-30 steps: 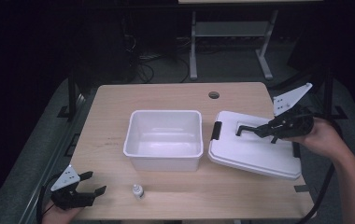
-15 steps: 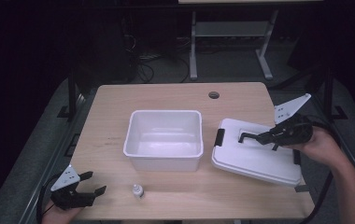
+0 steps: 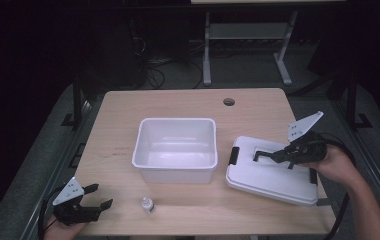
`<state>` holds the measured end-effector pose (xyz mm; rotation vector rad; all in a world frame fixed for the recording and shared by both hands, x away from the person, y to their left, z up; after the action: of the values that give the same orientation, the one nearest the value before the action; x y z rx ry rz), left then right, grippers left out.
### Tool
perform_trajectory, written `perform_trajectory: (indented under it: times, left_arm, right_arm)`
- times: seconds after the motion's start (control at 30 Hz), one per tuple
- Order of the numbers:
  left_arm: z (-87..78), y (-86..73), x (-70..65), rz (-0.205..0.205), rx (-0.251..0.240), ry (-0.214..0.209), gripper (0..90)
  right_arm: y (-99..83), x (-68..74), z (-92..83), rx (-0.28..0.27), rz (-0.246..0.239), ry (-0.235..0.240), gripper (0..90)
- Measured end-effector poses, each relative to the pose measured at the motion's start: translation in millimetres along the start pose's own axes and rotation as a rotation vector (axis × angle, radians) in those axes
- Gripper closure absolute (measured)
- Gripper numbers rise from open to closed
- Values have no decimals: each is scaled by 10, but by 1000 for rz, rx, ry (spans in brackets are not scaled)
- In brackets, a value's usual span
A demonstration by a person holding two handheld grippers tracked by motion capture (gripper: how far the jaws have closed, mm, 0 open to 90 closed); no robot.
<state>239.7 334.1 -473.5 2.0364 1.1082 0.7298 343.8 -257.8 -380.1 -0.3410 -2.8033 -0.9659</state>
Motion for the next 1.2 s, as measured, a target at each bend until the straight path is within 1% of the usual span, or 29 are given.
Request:
perform_trajectory:
  times: [0.1, 0.43, 1.07, 1.2]
  left_arm:
    - [-5, 2, -2, -5, -3, -1, 210]
    - [-8, -2, 2, -8, -6, 1, 210]
    - [-8, 0, -3, -6, -4, -5, 210]
    - [-18, 10, -3, -8, -9, -9, 210]
  right_arm:
    - [-35, -8, 57, -3, 10, 6, 838]
    - [-108, -45, 208, -2, 22, 26, 838]
    - [-161, -71, 441, 9, 22, 47, 836]
    - [-176, -74, 495, 3, 21, 49, 836]
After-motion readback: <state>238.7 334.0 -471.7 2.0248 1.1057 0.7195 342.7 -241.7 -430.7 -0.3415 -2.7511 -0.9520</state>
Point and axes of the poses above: each handheld gripper's, and its own axes: z roughly forward along the jaws, y roughly out of its top, x roughly to its left, the point moved 4 cm from there along z, roughly forward along the jaws, and after that the axes turned 15 degrees about y, right-handed, at the moved point
